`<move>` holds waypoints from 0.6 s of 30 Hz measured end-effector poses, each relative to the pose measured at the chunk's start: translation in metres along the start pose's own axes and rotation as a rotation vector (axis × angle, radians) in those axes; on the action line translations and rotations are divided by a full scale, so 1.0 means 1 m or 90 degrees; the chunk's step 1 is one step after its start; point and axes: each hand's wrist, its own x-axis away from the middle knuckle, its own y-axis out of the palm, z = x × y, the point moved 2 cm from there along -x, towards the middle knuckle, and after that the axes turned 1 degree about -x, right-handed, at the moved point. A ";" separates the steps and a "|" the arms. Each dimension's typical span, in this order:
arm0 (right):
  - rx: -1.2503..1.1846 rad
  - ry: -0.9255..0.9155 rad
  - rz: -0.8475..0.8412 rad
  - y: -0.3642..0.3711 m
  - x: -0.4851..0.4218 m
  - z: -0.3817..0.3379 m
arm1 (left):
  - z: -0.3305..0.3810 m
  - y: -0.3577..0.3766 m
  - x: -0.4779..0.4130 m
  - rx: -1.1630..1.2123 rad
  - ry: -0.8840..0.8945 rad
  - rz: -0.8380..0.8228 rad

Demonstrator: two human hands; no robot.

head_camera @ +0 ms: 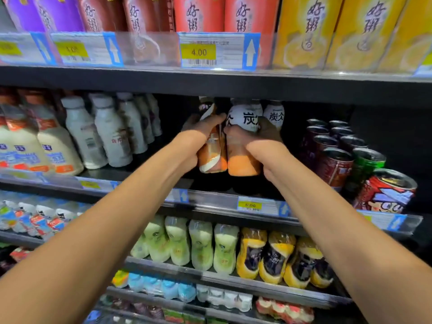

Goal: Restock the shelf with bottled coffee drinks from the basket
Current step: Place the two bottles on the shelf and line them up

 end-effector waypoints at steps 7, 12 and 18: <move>0.122 -0.047 0.081 0.021 -0.068 0.007 | -0.021 0.001 -0.073 -0.053 0.057 -0.030; 0.209 -0.086 0.160 0.031 -0.103 0.018 | -0.039 0.007 -0.107 -0.052 0.049 -0.040; 0.329 -0.113 0.206 0.032 -0.130 0.018 | -0.051 0.006 -0.143 -0.223 0.107 -0.069</move>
